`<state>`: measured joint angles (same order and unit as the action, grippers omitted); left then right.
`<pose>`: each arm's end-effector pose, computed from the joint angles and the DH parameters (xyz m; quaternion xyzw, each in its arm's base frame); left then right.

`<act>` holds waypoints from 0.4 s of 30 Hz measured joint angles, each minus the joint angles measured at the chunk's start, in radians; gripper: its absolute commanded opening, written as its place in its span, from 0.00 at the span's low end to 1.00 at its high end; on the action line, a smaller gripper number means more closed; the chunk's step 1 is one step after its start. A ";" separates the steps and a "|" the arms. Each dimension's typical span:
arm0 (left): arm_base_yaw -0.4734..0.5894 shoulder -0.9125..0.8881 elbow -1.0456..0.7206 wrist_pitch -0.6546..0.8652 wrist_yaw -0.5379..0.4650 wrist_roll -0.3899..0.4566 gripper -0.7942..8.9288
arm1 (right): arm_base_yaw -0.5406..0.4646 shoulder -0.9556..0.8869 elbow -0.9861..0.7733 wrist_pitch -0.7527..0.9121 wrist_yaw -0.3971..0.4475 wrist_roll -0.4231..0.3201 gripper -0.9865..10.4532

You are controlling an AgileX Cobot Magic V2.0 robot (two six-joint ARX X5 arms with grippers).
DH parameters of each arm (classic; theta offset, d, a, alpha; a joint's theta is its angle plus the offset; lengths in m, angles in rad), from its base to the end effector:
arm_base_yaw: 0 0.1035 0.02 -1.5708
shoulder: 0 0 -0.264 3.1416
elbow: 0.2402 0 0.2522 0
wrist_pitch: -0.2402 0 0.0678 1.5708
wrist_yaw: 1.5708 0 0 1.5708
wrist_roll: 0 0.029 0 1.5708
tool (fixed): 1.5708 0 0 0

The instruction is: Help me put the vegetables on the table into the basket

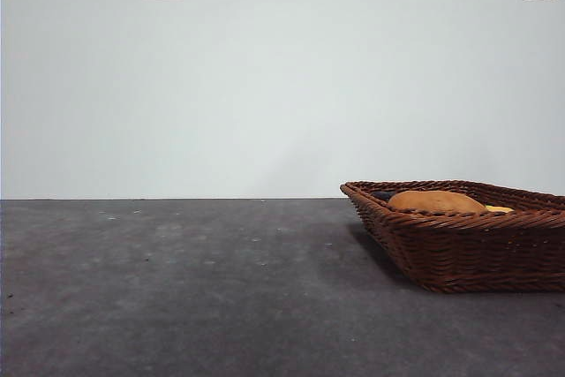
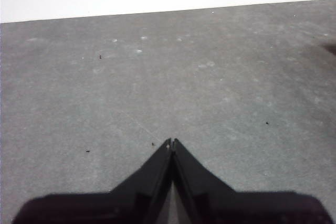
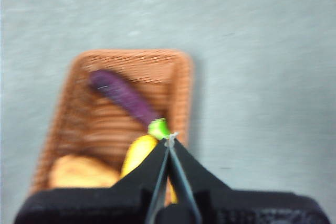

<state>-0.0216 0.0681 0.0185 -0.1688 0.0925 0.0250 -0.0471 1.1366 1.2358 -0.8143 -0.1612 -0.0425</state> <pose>0.0985 -0.0048 0.1483 0.0085 0.1082 -0.0580 0.9924 0.2195 -0.0057 0.3637 0.0165 0.3469 0.0608 0.9358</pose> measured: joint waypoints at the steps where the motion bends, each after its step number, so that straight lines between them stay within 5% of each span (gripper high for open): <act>1: 0.000 0.001 0.000 0.000 0.000 0.000 0.08 | 0.000 -0.038 0.000 -0.012 0.026 -0.002 0.09; 7: 0.000 0.004 0.000 0.000 0.000 0.000 0.08 | 0.001 -0.393 -0.124 0.038 0.023 -0.003 0.09; 12: 0.000 0.004 0.000 0.000 0.000 0.000 0.08 | 0.001 -0.699 -0.512 0.272 0.024 0.037 0.09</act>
<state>-0.0216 0.0719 0.0185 -0.1684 0.0929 0.0250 -0.0460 0.4374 0.7235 -0.5426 -0.1375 -0.0055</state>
